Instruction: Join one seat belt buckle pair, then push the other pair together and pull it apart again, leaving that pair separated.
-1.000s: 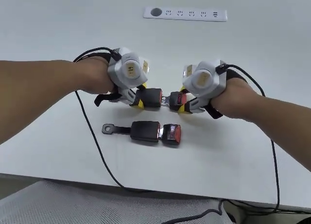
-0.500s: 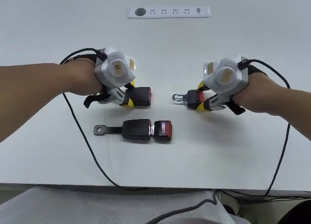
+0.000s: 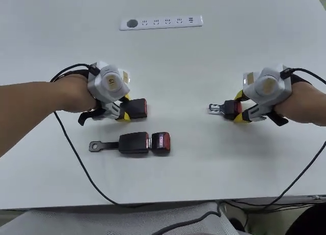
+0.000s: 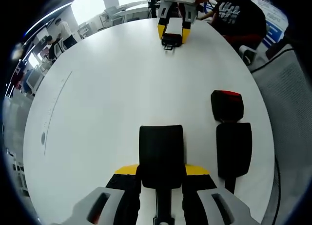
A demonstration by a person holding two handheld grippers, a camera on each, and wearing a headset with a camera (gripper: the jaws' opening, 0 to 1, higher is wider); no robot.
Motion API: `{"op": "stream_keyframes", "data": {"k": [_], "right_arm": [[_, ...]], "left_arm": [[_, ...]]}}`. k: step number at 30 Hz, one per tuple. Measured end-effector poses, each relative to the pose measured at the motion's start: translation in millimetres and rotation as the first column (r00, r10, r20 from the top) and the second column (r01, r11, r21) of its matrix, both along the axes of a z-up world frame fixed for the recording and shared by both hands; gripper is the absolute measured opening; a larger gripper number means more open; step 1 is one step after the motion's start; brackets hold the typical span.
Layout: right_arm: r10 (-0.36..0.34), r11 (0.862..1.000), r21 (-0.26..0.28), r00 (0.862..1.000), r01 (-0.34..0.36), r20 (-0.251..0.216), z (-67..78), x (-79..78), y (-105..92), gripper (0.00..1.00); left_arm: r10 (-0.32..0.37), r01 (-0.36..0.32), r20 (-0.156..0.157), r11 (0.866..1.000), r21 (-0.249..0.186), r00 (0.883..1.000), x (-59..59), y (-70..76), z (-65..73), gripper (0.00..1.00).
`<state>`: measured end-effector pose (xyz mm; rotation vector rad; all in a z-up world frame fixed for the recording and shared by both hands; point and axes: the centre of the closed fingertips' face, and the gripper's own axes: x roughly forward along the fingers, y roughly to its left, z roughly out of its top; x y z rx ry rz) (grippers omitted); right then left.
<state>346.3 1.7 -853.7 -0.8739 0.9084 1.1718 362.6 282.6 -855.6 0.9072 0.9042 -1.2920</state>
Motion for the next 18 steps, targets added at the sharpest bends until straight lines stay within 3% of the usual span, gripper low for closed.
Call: {"op": "stream_keyframes", "data": {"k": [6, 8, 10, 12, 15, 18], "right_arm": [[-0.027, 0.999, -0.029, 1.000, 0.028, 0.012, 0.6, 1.5, -0.3, 0.37], [0.000, 0.999, -0.046, 0.999, 0.002, 0.043, 2.2, 4.2, -0.5, 0.40], [-0.020, 0.998, -0.059, 0.998, 0.024, 0.068, 3.7, 8.4, -0.6, 0.44], [-0.026, 0.997, -0.076, 0.995, 0.033, 0.097, 5.4, 11.9, -2.5, 0.49], [-0.028, 0.996, -0.076, 0.991, 0.038, 0.129, 9.7, 11.8, -4.2, 0.61], [-0.061, 0.996, -0.050, 0.991, 0.067, 0.123, 15.8, 4.0, -4.8, 0.60]], "left_arm": [[0.021, -0.021, 0.021, 1.000, 0.003, 1.000, 1.5, 1.5, 1.4, 0.33], [0.024, -0.024, 0.031, 1.000, 0.010, 0.999, 1.5, 1.6, 2.0, 0.33], [-0.018, 0.017, 0.054, 1.000, 0.022, 0.998, 1.0, 1.8, 3.0, 0.33], [-0.010, 0.009, 0.064, 1.000, 0.028, 0.998, 0.6, 1.9, 2.9, 0.33], [-0.015, 0.010, 0.113, 0.999, 0.047, 0.993, 2.7, 6.9, 5.1, 0.40], [0.004, -0.008, 0.120, 0.999, 0.035, 0.993, -3.6, 12.0, 10.7, 0.49]]}}
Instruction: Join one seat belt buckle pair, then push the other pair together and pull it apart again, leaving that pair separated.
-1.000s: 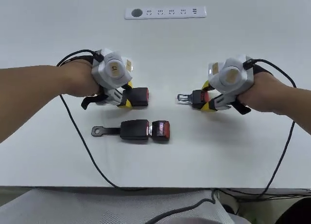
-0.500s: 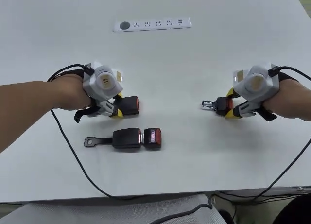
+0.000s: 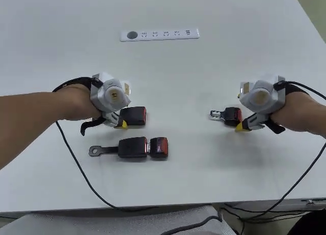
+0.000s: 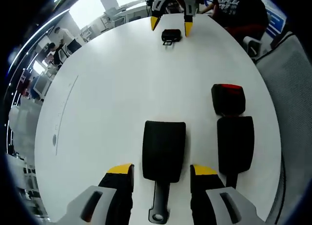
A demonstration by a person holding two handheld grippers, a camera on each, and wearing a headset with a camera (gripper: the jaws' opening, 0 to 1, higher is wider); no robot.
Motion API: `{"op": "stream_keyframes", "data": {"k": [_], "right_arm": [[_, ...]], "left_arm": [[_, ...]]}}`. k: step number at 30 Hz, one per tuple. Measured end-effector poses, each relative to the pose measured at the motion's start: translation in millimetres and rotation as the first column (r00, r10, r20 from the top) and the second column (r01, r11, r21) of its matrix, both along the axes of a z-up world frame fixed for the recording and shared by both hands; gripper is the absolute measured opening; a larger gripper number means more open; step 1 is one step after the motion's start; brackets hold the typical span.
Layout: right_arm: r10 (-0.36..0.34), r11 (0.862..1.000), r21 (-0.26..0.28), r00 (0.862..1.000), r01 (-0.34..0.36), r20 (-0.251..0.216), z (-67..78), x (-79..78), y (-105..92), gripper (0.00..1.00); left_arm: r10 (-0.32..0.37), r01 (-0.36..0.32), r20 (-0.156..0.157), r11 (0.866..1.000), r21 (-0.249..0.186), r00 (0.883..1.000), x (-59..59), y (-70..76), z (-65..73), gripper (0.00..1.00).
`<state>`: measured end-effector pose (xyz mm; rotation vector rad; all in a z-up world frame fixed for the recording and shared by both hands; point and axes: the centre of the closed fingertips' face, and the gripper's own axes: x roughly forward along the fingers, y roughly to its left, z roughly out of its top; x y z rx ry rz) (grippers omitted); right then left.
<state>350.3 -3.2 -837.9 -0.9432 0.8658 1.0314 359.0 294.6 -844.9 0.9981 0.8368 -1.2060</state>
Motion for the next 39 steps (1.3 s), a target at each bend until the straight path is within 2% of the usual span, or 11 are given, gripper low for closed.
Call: {"op": "stream_keyframes", "data": {"k": [7, 12, 17, 21, 23, 27, 30, 32, 35, 37, 39], "right_arm": [[-0.083, 0.989, 0.125, 0.995, 0.076, 0.050, 23.0, -20.9, 4.8, 0.69], [-0.121, 0.974, 0.202, 0.991, 0.106, 0.064, 36.7, -43.0, 9.0, 0.75], [-0.180, 0.952, 0.263, 0.982, 0.158, 0.062, 39.5, -57.1, 7.4, 0.85], [-0.237, 0.929, 0.303, 0.971, 0.214, 0.040, 48.1, -72.9, 7.0, 0.88], [-0.262, 0.915, 0.326, 0.965, 0.238, 0.031, 53.0, -79.2, 7.5, 0.90], [-0.304, 0.871, 0.410, 0.953, 0.270, 0.019, 70.0, -87.5, 13.9, 0.93], [-0.319, 0.863, 0.426, 0.947, 0.271, 0.044, 76.5, -87.7, 13.4, 1.00], [-0.326, 0.859, 0.427, 0.945, 0.284, 0.029, 76.2, -91.0, 14.1, 1.00], [-0.334, 0.857, 0.422, 0.942, 0.294, 0.022, 74.1, -93.0, 14.5, 1.00], [-0.343, 0.855, 0.421, 0.939, 0.303, 0.021, 73.5, -93.1, 14.7, 1.00], [-0.348, 0.852, 0.424, 0.937, 0.307, 0.020, 73.9, -92.9, 16.0, 1.00]], "left_arm": [[0.121, -0.110, 0.121, 0.989, -0.101, 0.985, -1.2, 20.5, 35.7, 0.58], [0.204, -0.176, 0.151, 0.968, -0.181, 0.967, -20.9, 38.5, 58.5, 0.65], [0.295, -0.262, 0.125, 0.938, -0.226, 0.947, -48.0, 60.5, 64.4, 0.77], [0.366, -0.329, 0.097, 0.905, -0.268, 0.926, -69.8, 77.2, 67.9, 0.85], [0.394, -0.353, 0.073, 0.879, -0.322, 0.916, -79.0, 78.7, 73.4, 0.91], [0.488, -0.437, 0.043, 0.815, -0.381, 0.872, -90.5, 89.9, 83.2, 0.98], [0.512, -0.460, 0.037, 0.799, -0.386, 0.858, -100.2, 96.6, 83.5, 1.00], [0.528, -0.476, 0.030, 0.788, -0.390, 0.849, -105.4, 99.9, 82.7, 1.00], [0.562, -0.508, 0.023, 0.764, -0.397, 0.827, -108.5, 106.0, 84.0, 1.00], [0.594, -0.534, 0.020, 0.738, -0.412, 0.804, -107.6, 109.5, 87.7, 1.00], [0.606, -0.542, 0.020, 0.725, -0.424, 0.795, -107.7, 110.7, 91.3, 1.00]]}}
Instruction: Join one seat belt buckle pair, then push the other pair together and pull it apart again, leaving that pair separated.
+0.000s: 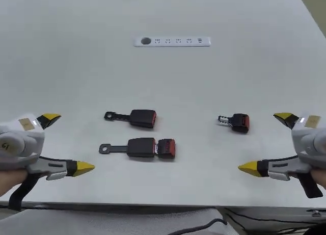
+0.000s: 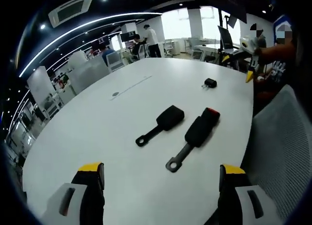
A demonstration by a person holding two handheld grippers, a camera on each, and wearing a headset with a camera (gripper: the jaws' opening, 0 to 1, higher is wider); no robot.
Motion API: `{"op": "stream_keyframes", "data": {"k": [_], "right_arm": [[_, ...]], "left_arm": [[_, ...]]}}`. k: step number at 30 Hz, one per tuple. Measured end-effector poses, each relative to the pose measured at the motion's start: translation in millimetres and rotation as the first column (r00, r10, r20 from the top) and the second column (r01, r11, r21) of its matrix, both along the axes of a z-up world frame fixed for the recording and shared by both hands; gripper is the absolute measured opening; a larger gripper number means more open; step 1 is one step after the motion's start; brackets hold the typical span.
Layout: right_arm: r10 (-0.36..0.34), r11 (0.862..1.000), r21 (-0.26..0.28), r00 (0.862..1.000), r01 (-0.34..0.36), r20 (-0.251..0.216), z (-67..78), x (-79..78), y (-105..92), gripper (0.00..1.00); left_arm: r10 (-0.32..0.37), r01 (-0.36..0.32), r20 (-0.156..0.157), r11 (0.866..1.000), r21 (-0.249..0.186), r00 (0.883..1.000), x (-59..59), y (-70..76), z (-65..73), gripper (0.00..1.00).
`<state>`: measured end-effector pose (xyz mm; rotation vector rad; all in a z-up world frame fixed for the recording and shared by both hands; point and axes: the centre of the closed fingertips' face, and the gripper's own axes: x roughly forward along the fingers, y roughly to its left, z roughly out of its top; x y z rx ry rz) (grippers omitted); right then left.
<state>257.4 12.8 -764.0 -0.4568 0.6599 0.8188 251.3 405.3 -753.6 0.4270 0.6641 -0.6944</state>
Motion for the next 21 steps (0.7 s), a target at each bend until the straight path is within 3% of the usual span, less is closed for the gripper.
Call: {"op": "stream_keyframes", "data": {"k": [8, 21], "right_arm": [[-0.012, 1.000, 0.008, 1.000, 0.012, -0.012, -1.5, -0.1, 0.6, 0.99], [-0.026, 0.999, 0.024, 0.999, 0.026, -0.027, -6.8, -3.2, 4.7, 0.98]], "left_arm": [[0.033, -0.033, 0.001, 0.999, 0.005, 0.999, -0.1, 8.3, 2.4, 1.00], [0.033, -0.033, -0.008, 0.999, 0.001, 0.999, -7.3, 5.0, 1.3, 1.00]]}}
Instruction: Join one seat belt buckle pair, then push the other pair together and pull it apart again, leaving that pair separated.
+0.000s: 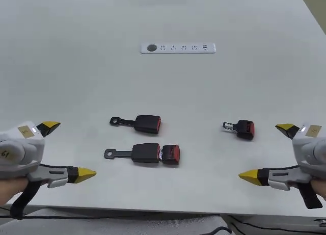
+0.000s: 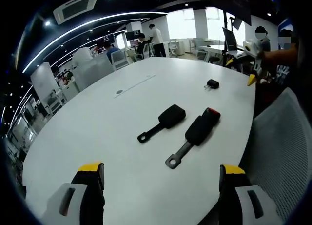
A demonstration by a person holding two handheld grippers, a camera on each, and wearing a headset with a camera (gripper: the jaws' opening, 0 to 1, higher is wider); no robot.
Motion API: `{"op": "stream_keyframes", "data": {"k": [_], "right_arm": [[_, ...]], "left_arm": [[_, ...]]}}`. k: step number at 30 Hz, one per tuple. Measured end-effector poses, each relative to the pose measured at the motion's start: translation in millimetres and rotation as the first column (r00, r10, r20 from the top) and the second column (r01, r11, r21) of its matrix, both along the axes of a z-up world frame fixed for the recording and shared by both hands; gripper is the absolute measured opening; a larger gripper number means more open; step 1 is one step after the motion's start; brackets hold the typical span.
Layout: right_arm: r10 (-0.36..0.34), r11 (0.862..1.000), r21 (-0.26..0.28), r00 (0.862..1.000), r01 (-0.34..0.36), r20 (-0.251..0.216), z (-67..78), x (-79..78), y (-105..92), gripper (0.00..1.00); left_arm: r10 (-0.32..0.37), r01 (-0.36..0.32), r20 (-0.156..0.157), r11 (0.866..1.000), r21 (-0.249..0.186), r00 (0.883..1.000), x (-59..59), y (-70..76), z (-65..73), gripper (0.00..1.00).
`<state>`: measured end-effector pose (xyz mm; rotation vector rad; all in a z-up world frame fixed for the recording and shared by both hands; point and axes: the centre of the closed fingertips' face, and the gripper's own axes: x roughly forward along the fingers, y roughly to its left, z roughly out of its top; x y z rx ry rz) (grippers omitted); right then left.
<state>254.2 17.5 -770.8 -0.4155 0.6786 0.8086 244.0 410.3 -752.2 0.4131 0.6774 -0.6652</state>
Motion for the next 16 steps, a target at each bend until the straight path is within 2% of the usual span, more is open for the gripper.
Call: {"op": "stream_keyframes", "data": {"k": [4, 5, 7, 11, 16], "right_arm": [[0.007, 1.000, -0.005, 1.000, -0.007, -0.004, -1.4, -0.4, 2.6, 0.97], [0.011, 1.000, -0.011, 1.000, -0.011, -0.001, -1.4, -0.4, 3.1, 0.97], [0.014, 1.000, -0.015, 1.000, -0.014, -0.001, -1.8, -0.4, 2.5, 0.97], [0.006, 1.000, -0.007, 1.000, -0.006, -0.002, -2.3, 1.0, 2.3, 0.97], [0.006, 1.000, -0.006, 1.000, -0.006, -0.004, -2.9, 1.4, 3.1, 0.97]], "left_arm": [[-0.012, 0.012, -0.002, 1.000, 0.017, 1.000, 0.5, -2.0, -2.7, 1.00], [-0.031, 0.031, 0.001, 0.999, 0.044, 1.000, -0.1, -2.5, -4.2, 1.00], [-0.046, 0.046, -0.002, 0.997, 0.060, 0.999, -1.7, -4.5, -6.0, 1.00], [-0.039, 0.039, -0.006, 0.998, 0.040, 0.999, -2.4, -7.8, -5.7, 1.00], [-0.029, 0.029, -0.012, 0.999, 0.037, 1.000, -3.3, -6.1, -7.3, 1.00]]}}
